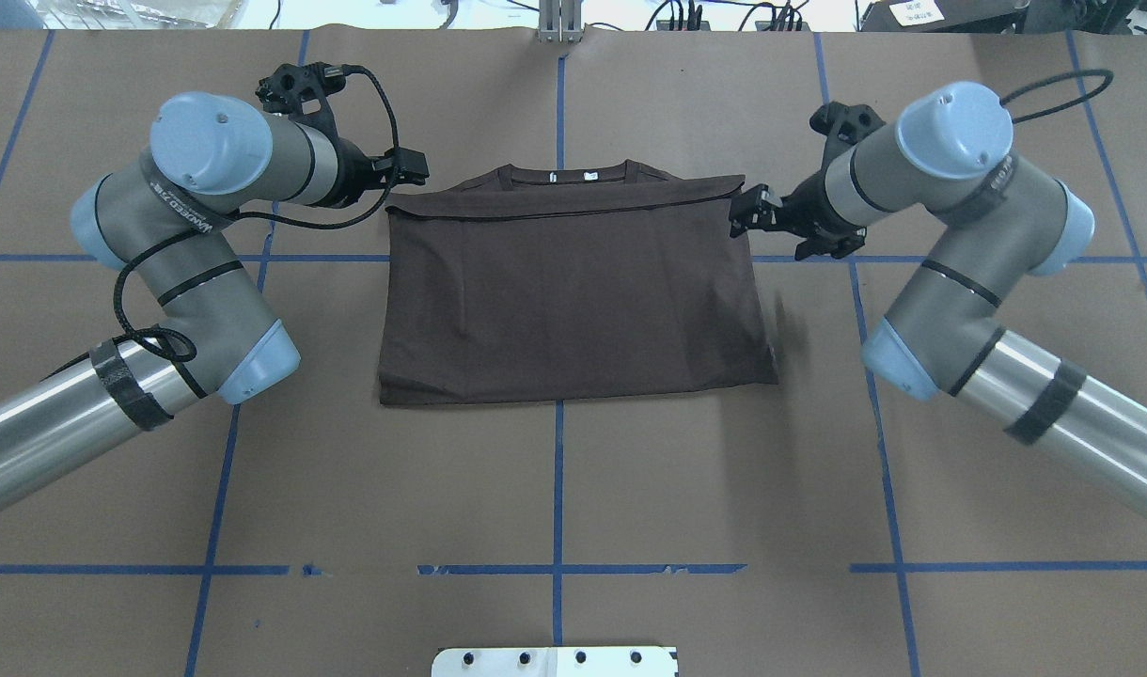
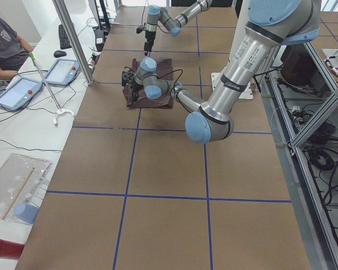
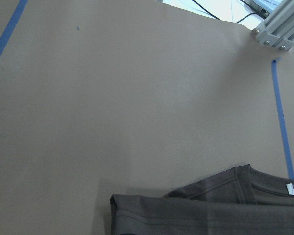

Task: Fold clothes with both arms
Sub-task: 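Grasp the folded shirt's near corner with the right gripper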

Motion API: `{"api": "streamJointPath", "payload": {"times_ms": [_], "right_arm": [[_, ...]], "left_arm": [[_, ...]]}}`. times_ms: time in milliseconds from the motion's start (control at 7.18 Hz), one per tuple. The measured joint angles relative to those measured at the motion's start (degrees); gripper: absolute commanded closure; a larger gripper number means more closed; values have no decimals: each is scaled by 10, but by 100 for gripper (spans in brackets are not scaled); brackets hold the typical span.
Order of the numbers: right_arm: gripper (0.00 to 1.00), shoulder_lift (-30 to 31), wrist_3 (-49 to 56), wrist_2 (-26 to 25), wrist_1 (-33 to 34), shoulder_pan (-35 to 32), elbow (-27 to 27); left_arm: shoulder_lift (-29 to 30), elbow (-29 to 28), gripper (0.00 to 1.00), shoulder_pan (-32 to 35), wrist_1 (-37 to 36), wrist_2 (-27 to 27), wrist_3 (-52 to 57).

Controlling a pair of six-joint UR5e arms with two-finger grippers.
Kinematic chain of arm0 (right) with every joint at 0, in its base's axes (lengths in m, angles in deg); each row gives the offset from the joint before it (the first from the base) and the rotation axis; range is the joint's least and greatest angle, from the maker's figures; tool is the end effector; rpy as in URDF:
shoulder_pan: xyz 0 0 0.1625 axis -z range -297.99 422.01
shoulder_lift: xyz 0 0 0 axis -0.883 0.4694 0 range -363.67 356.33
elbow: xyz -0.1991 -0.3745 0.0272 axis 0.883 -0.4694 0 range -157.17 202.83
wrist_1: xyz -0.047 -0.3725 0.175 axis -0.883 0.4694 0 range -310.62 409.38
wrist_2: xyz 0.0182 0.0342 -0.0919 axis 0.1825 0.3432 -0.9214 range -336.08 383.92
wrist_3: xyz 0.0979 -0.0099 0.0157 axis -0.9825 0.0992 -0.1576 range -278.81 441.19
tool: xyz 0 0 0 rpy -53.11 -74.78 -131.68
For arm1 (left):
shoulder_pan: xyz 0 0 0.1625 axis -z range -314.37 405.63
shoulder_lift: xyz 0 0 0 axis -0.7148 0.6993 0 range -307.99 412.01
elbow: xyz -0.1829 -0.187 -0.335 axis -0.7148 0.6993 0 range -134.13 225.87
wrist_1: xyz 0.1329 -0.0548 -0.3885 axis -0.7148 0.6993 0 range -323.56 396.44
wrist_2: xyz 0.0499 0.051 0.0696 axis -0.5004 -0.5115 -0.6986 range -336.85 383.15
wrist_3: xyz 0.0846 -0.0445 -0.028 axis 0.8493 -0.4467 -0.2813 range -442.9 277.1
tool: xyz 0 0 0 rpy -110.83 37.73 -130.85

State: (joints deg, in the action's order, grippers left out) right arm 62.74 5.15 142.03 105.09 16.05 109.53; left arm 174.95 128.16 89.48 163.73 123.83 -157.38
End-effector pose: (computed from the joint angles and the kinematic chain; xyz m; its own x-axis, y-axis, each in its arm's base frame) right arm -0.4019 -0.5398 0.3857 0.4796 0.1898 0.8567 -0.2590 0.9634 -0.0685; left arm 0.4387 -0.5807 0.3087 0.4710 -0.0878 -0.8777 0.4527 0.8781 0.1551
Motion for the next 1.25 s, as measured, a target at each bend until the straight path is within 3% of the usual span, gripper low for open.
{"api": "streamJointPath", "payload": {"times_ms": [278,696,974,1253], "right_arm": [[0,46,2,-1,1,43,62],[1,74,2,-22,1,84,76],[99,80,0,-29,3,94,80],[100,82,-1,-25,10,93,91]], "left_arm": [[-24,34,0,1,-1,0,-2],[-35,54,0,1,-3,0,0],[-36,59,0,1,-3,1,0],[-36,61,0,1,-3,1,0]]}}
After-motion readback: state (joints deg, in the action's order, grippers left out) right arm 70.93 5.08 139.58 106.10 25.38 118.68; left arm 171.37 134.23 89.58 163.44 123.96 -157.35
